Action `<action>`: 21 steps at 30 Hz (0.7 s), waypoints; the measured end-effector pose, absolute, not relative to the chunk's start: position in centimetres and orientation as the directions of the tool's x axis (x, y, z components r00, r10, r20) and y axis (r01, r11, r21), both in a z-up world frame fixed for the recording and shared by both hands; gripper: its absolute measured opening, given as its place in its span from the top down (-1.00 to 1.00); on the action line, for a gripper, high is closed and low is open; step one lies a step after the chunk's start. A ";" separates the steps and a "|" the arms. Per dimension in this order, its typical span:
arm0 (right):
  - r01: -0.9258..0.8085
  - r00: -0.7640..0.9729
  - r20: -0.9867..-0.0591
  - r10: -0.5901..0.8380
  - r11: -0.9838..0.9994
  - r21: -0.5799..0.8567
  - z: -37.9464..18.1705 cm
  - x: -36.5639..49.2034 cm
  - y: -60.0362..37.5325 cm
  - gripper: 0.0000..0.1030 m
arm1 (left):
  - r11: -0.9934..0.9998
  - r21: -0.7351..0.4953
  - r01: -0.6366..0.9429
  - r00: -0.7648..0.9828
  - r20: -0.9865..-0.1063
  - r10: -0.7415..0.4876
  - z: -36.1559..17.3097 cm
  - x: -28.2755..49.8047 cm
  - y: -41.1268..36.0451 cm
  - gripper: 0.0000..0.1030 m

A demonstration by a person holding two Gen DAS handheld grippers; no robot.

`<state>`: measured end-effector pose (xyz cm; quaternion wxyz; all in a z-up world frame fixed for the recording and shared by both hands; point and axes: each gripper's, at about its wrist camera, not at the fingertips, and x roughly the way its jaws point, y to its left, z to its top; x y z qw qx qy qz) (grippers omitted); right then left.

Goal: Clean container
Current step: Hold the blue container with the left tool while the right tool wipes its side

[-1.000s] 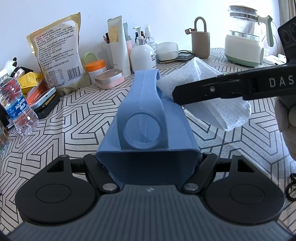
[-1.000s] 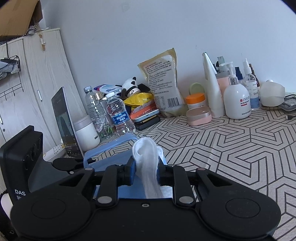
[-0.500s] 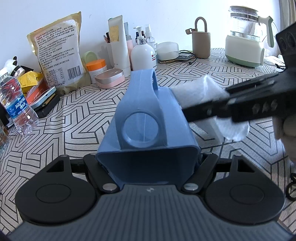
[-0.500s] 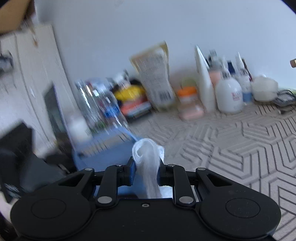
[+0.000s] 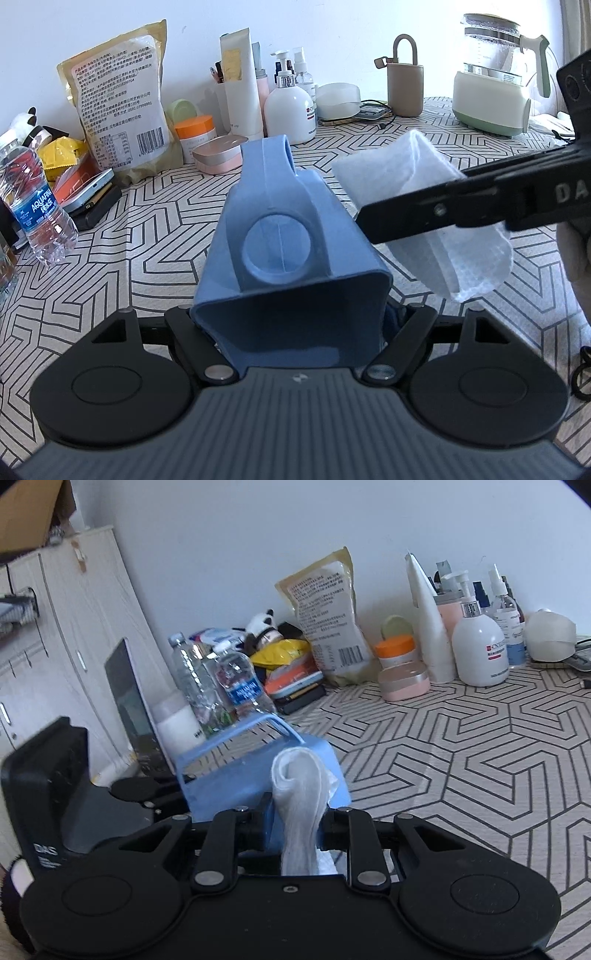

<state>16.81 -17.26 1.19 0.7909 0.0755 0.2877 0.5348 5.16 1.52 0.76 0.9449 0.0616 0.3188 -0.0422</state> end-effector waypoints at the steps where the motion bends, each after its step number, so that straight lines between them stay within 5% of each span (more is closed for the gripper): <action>1: -0.805 0.256 -0.364 0.896 0.406 0.434 1.3 16.8 -17.3 0.49 | 0.989 0.090 0.119 0.793 -0.607 -0.040 0.8 5.1 1.5 -0.50; 7: -0.836 0.179 -0.287 0.941 0.300 0.460 2.0 15.8 -17.3 0.49 | 0.987 0.102 0.121 0.796 -0.604 -0.035 0.7 5.0 1.4 -0.50; 21: -0.836 0.193 -0.300 0.934 0.317 0.448 2.1 15.9 -17.2 0.47 | 0.987 0.106 0.123 0.797 -0.603 -0.035 0.7 5.0 1.4 -0.49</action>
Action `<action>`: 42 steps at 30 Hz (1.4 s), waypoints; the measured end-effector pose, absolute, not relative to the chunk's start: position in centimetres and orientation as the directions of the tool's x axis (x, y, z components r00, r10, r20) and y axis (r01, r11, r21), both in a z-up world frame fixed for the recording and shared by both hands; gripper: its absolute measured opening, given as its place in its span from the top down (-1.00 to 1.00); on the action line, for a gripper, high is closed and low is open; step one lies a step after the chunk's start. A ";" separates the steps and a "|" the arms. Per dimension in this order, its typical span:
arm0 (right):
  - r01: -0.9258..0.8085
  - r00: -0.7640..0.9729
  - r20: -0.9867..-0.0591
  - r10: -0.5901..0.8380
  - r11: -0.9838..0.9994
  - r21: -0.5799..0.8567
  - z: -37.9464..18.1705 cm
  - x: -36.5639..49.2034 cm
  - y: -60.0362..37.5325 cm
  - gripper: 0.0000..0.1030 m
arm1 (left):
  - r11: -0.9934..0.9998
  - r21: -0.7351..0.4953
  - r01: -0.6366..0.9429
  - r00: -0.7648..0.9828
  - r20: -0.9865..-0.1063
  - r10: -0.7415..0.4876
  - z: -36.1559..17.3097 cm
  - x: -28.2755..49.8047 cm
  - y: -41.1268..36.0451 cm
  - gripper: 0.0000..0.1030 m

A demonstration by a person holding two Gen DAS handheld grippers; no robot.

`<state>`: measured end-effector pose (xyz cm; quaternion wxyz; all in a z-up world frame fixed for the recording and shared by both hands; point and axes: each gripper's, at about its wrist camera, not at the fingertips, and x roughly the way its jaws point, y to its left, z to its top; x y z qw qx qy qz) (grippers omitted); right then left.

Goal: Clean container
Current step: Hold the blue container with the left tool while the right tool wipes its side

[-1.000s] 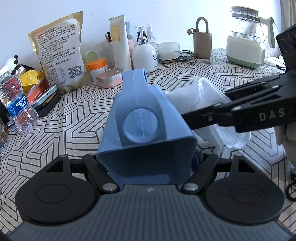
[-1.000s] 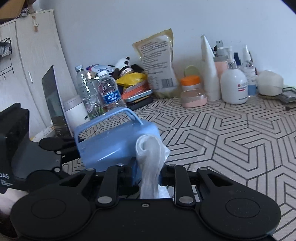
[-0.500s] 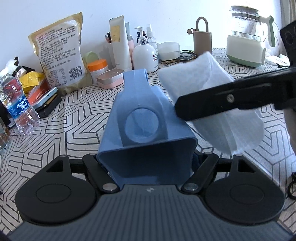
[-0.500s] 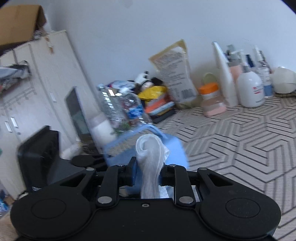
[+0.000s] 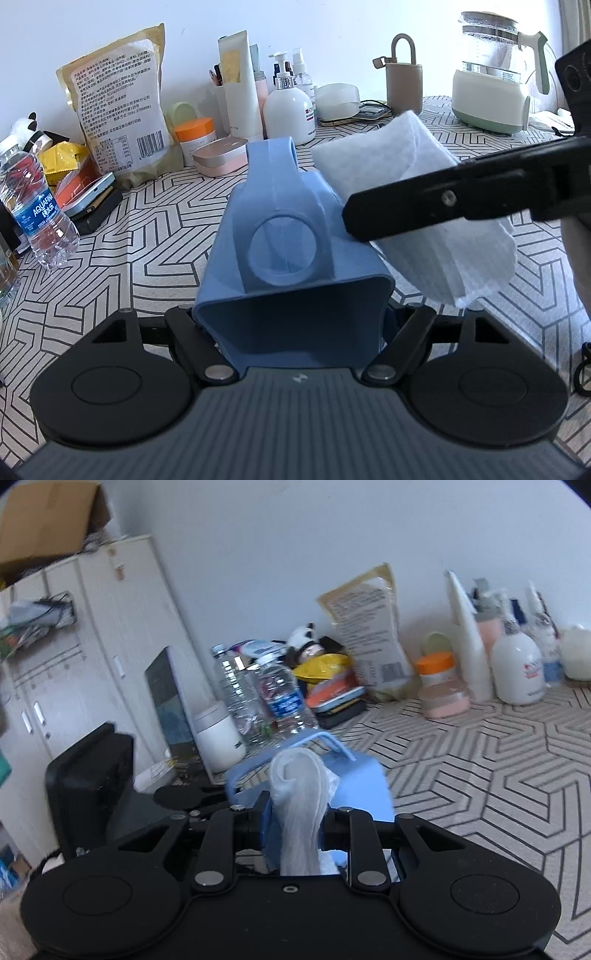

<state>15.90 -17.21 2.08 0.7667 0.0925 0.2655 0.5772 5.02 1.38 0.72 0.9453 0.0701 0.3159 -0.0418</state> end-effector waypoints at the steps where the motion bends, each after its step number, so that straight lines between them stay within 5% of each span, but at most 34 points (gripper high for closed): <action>1: -0.829 0.197 -0.302 0.933 0.323 0.457 2.0 16.1 -17.3 0.47 | 0.987 0.106 0.123 0.797 -0.603 -0.035 0.7 5.0 1.4 -0.49; 32: -0.879 0.122 -0.240 0.963 0.217 0.424 2.8 14.4 -16.7 0.44 | 0.987 0.103 0.124 0.796 -0.604 -0.037 0.7 5.3 1.6 -0.48; 42: -0.863 0.206 -0.284 0.936 0.311 0.398 2.6 14.9 -16.4 0.44 | 0.987 0.104 0.124 0.796 -0.604 -0.036 0.7 5.2 1.4 -0.48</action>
